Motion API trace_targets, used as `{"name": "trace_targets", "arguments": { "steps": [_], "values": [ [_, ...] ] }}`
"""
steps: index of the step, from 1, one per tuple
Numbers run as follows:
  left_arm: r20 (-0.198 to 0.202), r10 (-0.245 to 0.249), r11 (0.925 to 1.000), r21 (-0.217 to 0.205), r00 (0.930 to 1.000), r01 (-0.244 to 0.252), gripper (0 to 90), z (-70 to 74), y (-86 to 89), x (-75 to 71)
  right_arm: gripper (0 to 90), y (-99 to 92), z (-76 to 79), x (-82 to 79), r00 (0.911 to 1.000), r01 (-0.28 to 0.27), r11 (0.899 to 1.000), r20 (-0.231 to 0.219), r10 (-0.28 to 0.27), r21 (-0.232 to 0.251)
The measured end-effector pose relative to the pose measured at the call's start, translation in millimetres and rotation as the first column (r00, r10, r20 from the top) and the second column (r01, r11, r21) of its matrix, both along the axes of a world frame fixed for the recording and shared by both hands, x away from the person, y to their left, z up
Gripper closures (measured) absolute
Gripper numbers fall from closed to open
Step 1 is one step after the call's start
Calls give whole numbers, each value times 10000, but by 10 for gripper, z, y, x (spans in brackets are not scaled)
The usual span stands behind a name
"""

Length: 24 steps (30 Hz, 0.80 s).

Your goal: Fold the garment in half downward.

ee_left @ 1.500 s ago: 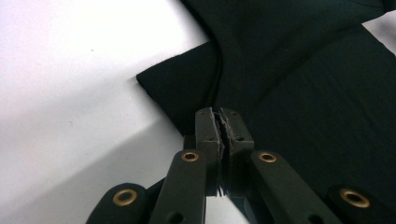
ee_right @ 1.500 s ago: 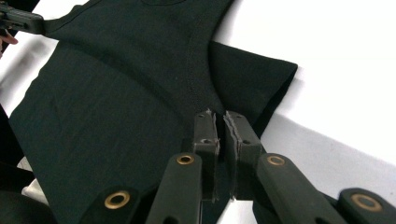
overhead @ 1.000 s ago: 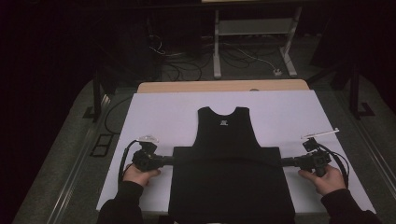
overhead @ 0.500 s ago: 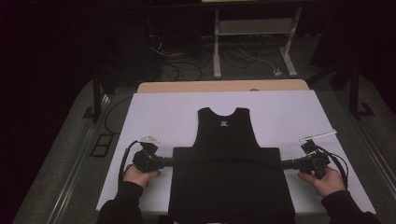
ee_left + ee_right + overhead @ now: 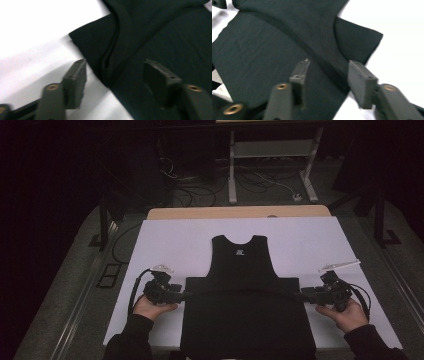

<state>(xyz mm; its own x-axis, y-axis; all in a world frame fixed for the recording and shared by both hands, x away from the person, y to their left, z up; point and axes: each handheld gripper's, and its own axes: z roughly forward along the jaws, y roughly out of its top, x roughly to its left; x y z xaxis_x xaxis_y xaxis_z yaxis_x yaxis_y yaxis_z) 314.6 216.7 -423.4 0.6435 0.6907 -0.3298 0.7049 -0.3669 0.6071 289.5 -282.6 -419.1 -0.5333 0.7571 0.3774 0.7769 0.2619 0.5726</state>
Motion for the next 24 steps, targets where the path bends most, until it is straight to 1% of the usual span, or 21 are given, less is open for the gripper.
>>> {"name": "trace_targets", "arguments": {
  "steps": [1, 3, 5, 7, 9, 12, 15, 18, 20, 22, 23, 24],
  "values": [
    [-66, 4, 10000, -89, 10000, -4, 304, 3, -2, 1, 437, 11, 9, -4, 10000, -42, 10000, 60, 42, 2],
    [-103, -39, 10000, -81, 9999, 38, 245, 8, -2, 8, 358, 34, 20, -7, 9999, -32, 10000, 149, 32, -17],
    [-53, -36, 10000, -48, 10000, 35, 194, 10, -12, 11, 285, 47, 18, -4, 9998, -70, 10000, 199, 70, 8],
    [-13, -166, 9998, 53, 9999, 166, 175, 12, -18, 12, 232, 57, 16, -3, 9997, -130, 9999, 217, 130, -5],
    [-32, -262, 9996, 44, 9997, 262, 162, 13, -28, 15, 182, 61, 16, 3, 9995, -133, 9999, 275, 133, -15],
    [-11, -389, 9992, 81, 9992, 389, 138, 26, -41, 29, 137, 66, 29, 18, 9997, -22, 10000, 241, 22, 1],
    [25, -530, 9986, 30, 9986, 530, 100, 43, -56, 35, 125, 63, 46, 37, 9995, -28, 10000, 306, 27, 47],
    [77, -582, 9983, 4, 9983, 582, 63, 64, -78, 47, 30, 74, 60, 60, 9993, -85, 10000, 359, 85, -5],
    [85, -827, 9965, 120, 9965, 826, 14, 92, -93, 56, 0, 81, 70, 73, 9991, -152, 9999, 386, 150, 50],
    [190, -850, 9964, 70, 9962, 849, 0, 125, -104, 63, 0, 86, 92, 82, 9985, -183, 9998, 524, 183, 2],
    [217, -895, 9960, 67, 9958, 893, 0, 139, -109, 70, 0, 88, 107, 87, 9984, -198, 9998, 525, 196, 27],
    [254, -952, 9954, 113, 9951, 949, 0, 152, -116, 78, 0, 91, 117, 96, 9980, -217, 9998, 603, 214, 39]
  ]
}}
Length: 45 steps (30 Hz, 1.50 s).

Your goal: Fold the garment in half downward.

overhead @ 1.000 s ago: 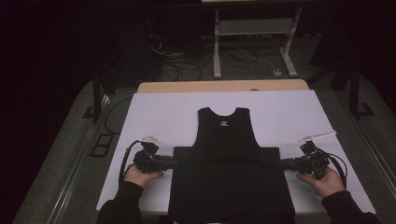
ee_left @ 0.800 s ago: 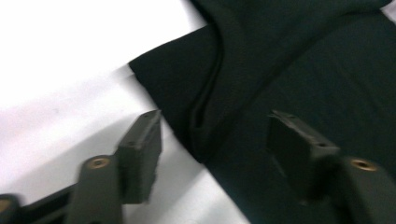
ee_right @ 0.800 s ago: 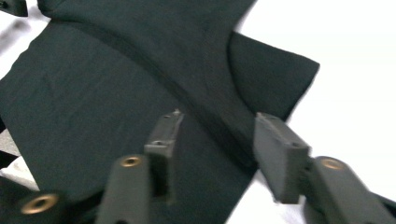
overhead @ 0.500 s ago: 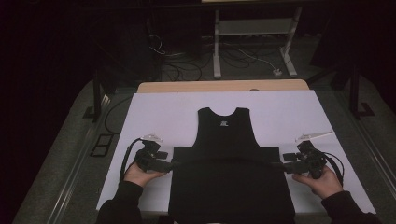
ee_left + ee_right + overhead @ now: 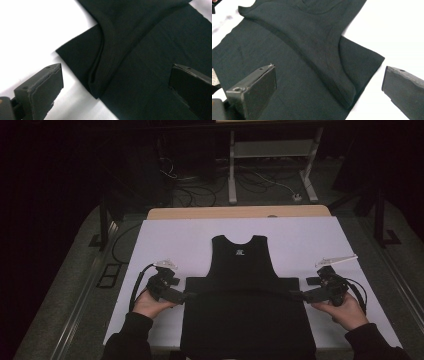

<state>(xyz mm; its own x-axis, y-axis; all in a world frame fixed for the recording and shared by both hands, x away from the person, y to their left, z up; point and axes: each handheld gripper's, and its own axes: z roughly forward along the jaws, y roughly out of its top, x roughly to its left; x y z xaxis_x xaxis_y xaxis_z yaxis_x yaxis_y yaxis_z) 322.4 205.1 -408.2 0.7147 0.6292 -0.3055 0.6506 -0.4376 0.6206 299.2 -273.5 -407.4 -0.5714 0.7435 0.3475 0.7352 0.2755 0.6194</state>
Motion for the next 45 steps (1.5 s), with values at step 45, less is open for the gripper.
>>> {"name": "trace_targets", "arguments": {
  "steps": [45],
  "values": [
    [749, -162, 9988, 481, 9971, 126, 0, 381, -156, 420, 0, 59, 426, 547, 9979, -260, 9978, 571, 295, -611]
  ]
}}
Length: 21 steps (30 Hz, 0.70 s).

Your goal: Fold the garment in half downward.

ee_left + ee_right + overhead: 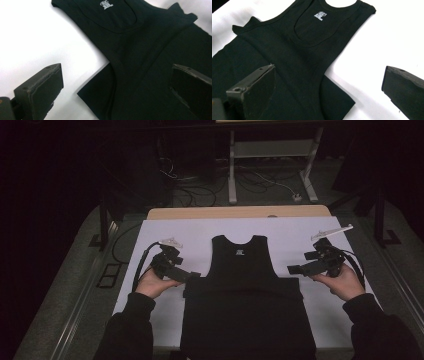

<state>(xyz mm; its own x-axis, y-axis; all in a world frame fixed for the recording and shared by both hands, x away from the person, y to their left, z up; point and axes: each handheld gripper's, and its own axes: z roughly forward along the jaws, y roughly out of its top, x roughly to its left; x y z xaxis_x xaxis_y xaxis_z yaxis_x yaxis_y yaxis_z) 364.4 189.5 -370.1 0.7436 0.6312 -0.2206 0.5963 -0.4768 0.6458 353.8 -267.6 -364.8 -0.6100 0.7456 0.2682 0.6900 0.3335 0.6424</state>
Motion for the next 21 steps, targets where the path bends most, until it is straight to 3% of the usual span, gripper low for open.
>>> {"name": "trace_targets", "arguments": {
  "steps": [2, 13, 21],
  "values": [
    [4, 49, 9999, -137, 10000, -49, 0, 16, -14, 29, 0, 9, -1, 29, 10000, 32, 10000, 25, -32, -60],
    [-7, -132, 9999, 105, 9999, 132, 0, 42, -98, 212, 0, 17, 37, 204, 9999, 105, 9999, 32, -105, -50],
    [-141, 72, 10000, 18, 9999, -71, 0, 27, -104, 345, 0, 10, 41, 353, 9999, 154, 9999, 63, -154, 4]
  ]
}}
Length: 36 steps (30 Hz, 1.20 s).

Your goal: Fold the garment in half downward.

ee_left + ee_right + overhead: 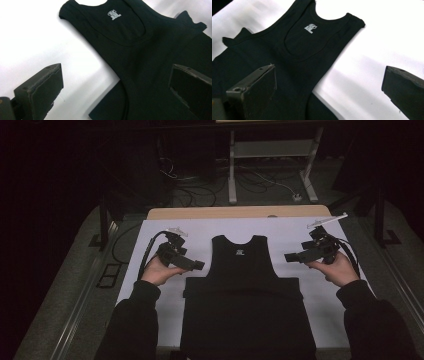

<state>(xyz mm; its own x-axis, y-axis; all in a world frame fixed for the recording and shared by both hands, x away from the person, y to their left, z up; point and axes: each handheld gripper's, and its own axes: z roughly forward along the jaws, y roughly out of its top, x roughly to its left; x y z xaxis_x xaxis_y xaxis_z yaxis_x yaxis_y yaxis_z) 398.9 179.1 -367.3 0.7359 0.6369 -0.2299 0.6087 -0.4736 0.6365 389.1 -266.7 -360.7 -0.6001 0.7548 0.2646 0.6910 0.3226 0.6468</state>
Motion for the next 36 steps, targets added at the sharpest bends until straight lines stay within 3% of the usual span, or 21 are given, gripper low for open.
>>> {"name": "trace_targets", "arguments": {
  "steps": [17, 29, 36],
  "values": [
    [-79, 308, 9994, -153, 9995, -309, 0, -38, 4, 236, 0, 110, -38, 221, 10000, -46, 10000, -46, 46, -56],
    [-175, 388, 9989, -238, 9991, -392, 0, -168, -77, 360, 0, 153, -144, 355, 9999, 8, 9999, -170, -6, 107],
    [-352, 416, 9991, -109, 9985, -420, 0, -285, -118, 416, 0, 173, -234, 409, 9998, 49, 9999, -190, -52, -127]
  ]
}}
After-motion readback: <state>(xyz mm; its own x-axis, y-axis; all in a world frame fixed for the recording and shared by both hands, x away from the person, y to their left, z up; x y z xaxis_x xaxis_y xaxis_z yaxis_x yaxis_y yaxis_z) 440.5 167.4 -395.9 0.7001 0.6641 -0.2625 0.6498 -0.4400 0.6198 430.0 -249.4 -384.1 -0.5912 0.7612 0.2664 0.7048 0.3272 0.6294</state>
